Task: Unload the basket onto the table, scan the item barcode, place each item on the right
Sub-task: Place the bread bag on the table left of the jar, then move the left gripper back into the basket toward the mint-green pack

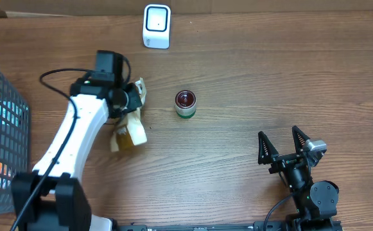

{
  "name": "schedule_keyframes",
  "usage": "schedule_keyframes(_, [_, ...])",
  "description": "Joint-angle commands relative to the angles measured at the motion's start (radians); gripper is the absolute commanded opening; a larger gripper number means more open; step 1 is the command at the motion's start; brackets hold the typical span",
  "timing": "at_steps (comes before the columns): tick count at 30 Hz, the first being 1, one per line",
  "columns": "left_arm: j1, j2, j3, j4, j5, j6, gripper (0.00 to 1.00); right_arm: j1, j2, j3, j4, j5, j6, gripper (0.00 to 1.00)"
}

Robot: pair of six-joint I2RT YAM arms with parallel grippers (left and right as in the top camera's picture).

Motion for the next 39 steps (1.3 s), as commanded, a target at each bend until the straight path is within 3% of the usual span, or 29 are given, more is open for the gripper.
schedule_keyframes(1, [-0.021,0.029,-0.005,0.004,-0.067,-0.019,0.33,0.005,-0.012,-0.011,0.004,0.012,-0.004,1.00])
schedule_keyframes(3, [-0.021,0.034,-0.005,0.006,-0.068,-0.019,0.55,0.005,-0.012,-0.011,0.004,0.012,-0.004,1.00])
schedule_keyframes(4, [-0.021,0.034,-0.004,0.010,-0.069,-0.019,0.60,0.005,-0.012,-0.011,0.004,0.012,-0.004,1.00])
schedule_keyframes(8, [-0.010,0.023,0.062,-0.020,-0.074,0.008,0.66,0.005,-0.012,-0.011,0.004,0.012,-0.004,1.00])
schedule_keyframes(12, [0.028,-0.016,0.257,-0.143,-0.105,0.026,0.71,0.005,-0.012,-0.011,0.004,0.012,-0.004,1.00])
schedule_keyframes(13, [0.043,-0.027,0.311,-0.175,-0.105,0.036,0.75,0.005,-0.012,-0.011,0.004,0.012,-0.004,1.00])
schedule_keyframes(15, [0.082,-0.050,0.415,-0.236,-0.106,0.062,1.00,0.005,-0.012,-0.011,0.004,0.012,-0.004,1.00])
schedule_keyframes(20, [0.224,-0.105,0.607,-0.344,-0.105,0.132,1.00,0.005,-0.012,-0.011,0.004,0.012,-0.004,1.00])
schedule_keyframes(24, [0.410,-0.153,0.678,-0.381,-0.099,0.112,1.00,0.005,-0.012,-0.011,0.004,0.012,-0.004,1.00])
schedule_keyframes(34, [0.932,-0.176,0.627,-0.362,-0.001,0.037,0.94,0.005,-0.012,-0.011,0.004,0.012,-0.004,1.00])
schedule_keyframes(39, [1.069,-0.126,0.558,-0.324,0.112,0.053,0.96,0.005,-0.012,-0.011,0.004,0.012,-0.004,1.00])
